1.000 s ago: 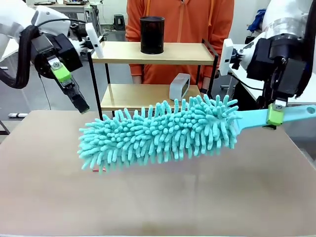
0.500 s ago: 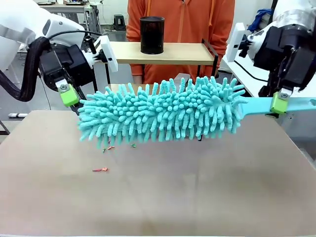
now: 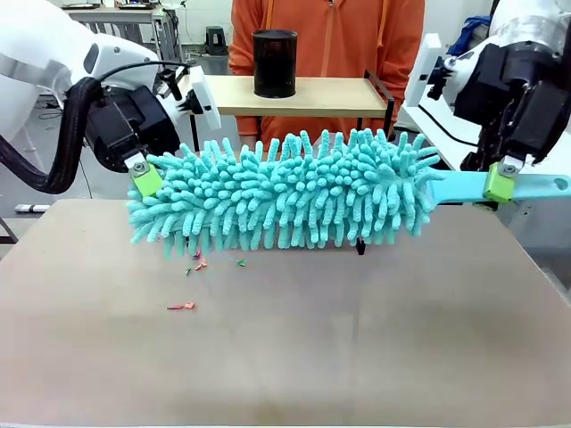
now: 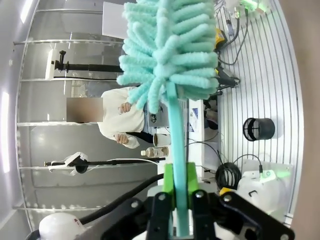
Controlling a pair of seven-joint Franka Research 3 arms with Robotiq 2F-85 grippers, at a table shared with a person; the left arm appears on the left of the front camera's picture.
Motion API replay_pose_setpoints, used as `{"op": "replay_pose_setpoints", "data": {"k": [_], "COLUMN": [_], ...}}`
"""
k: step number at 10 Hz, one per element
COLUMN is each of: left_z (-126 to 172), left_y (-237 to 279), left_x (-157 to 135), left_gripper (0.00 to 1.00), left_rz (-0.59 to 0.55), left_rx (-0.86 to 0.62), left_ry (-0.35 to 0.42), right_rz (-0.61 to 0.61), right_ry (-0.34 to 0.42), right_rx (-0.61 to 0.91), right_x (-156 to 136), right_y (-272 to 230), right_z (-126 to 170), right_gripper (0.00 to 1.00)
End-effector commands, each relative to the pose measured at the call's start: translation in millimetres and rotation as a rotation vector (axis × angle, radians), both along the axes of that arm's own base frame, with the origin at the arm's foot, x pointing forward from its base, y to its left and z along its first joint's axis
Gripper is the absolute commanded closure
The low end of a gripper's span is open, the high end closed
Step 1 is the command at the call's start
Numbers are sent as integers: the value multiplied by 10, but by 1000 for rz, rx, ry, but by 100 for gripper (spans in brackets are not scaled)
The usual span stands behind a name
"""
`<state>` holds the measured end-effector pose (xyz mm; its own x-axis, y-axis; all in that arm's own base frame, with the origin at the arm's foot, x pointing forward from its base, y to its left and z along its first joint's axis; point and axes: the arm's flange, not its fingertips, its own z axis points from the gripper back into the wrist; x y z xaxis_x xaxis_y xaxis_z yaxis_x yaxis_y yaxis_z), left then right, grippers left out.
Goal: Clean the shelf.
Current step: Hand the Duster back to the human.
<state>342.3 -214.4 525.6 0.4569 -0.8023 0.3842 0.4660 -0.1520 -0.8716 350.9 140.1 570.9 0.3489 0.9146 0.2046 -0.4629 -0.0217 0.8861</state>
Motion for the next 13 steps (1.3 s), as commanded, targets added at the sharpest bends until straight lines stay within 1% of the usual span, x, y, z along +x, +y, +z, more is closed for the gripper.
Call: {"op": "replay_pose_setpoints", "data": {"k": [1, 4, 5, 6, 7, 8, 9, 10, 13], "left_z": [6, 27, 32, 33, 39, 37, 40, 55, 59], "left_y": [54, 37, 30, 35, 39, 41, 38, 34, 34], "left_x": [-74, -130, -138, -139, -141, -144, -157, -180, -201], "left_gripper": [0, 0, 60, 60, 100, 65, 100, 100, 100], "left_rz": [-6, -39, -37, -37, -38, -42, -48, -55, -68], "left_rx": [-60, -70, -82, -86, -91, -94, -98, -103, -94], "left_ry": [9, 6, -4, 2, 10, 11, 14, 15, 7], "right_rz": [7, 7, 5, 1, -1, 0, -6, -24, -49], "right_ry": [2, 2, 1, 1, 0, -2, -16, -33, -30], "right_rx": [13, 13, 11, 7, 6, 13, 6, -12, -36], "right_x": [57, 62, 66, 74, 83, 85, 91, 106, 140], "right_y": [13, 28, 30, 32, 35, 53, 80, 98, 106], "right_z": [-10, -27, -32, -41, -51, -58, -62, -82, -145], "right_gripper": [88, 88, 88, 88, 88, 88, 88, 88, 88]}}
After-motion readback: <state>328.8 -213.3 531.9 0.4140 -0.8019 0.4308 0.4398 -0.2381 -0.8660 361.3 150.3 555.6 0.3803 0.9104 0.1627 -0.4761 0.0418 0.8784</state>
